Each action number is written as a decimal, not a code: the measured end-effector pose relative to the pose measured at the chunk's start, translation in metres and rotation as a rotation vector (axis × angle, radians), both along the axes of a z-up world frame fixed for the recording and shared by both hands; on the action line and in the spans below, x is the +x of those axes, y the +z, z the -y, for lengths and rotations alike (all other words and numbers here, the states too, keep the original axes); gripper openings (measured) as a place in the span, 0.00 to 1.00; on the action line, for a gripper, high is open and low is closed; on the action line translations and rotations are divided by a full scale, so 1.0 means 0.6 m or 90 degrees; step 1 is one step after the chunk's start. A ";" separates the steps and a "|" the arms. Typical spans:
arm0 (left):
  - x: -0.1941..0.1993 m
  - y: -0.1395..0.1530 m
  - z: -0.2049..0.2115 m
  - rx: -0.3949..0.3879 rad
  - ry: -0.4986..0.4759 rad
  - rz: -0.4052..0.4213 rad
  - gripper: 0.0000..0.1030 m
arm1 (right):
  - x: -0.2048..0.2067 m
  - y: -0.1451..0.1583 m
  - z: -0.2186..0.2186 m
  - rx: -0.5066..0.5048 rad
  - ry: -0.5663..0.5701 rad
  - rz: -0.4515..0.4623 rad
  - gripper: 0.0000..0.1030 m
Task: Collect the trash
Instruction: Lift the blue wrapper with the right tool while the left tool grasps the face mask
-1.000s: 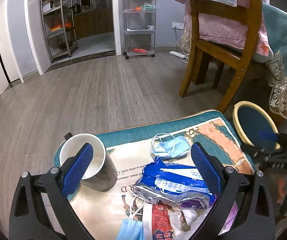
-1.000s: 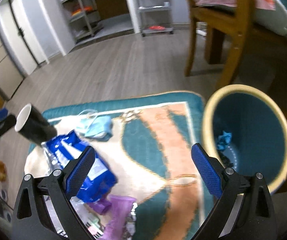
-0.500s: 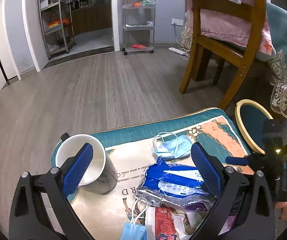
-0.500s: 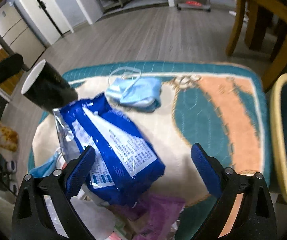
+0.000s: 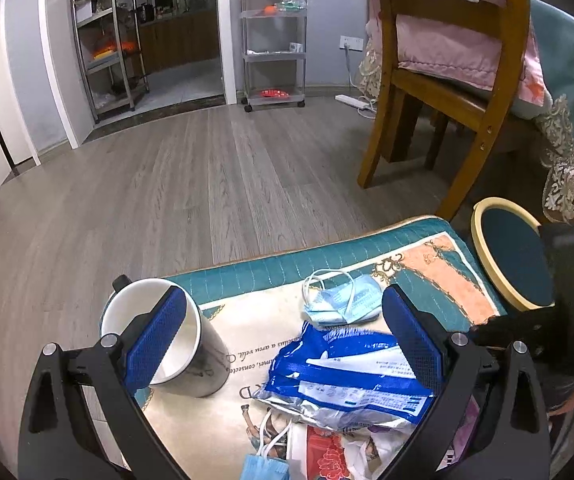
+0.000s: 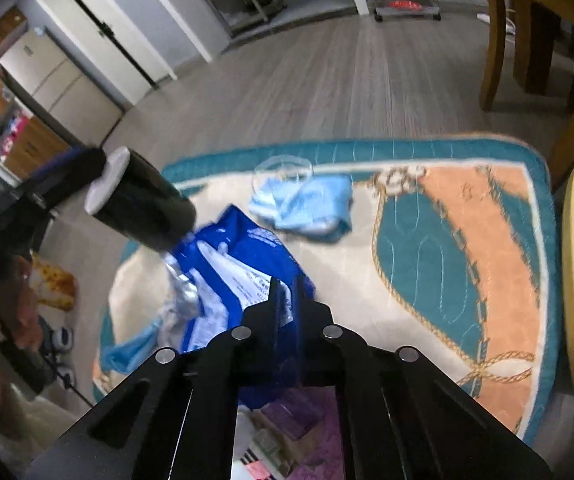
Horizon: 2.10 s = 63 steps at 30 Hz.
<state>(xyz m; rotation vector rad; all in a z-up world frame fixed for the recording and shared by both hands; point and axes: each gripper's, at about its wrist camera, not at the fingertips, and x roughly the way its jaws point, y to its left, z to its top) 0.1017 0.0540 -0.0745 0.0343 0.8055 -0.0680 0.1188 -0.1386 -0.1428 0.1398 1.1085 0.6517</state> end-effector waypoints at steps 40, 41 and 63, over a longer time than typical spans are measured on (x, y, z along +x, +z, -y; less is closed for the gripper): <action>0.135 -0.174 0.158 0.088 -0.036 -0.156 0.89 | 0.046 0.081 0.275 -0.021 -0.180 0.074 0.01; 0.137 -0.178 0.160 0.090 -0.038 -0.162 0.79 | 0.047 0.075 0.275 -0.022 -0.172 0.065 0.01; 0.118 -0.119 0.164 0.074 -0.053 -0.127 0.15 | 0.024 -0.010 0.224 -0.220 -0.073 -0.010 0.27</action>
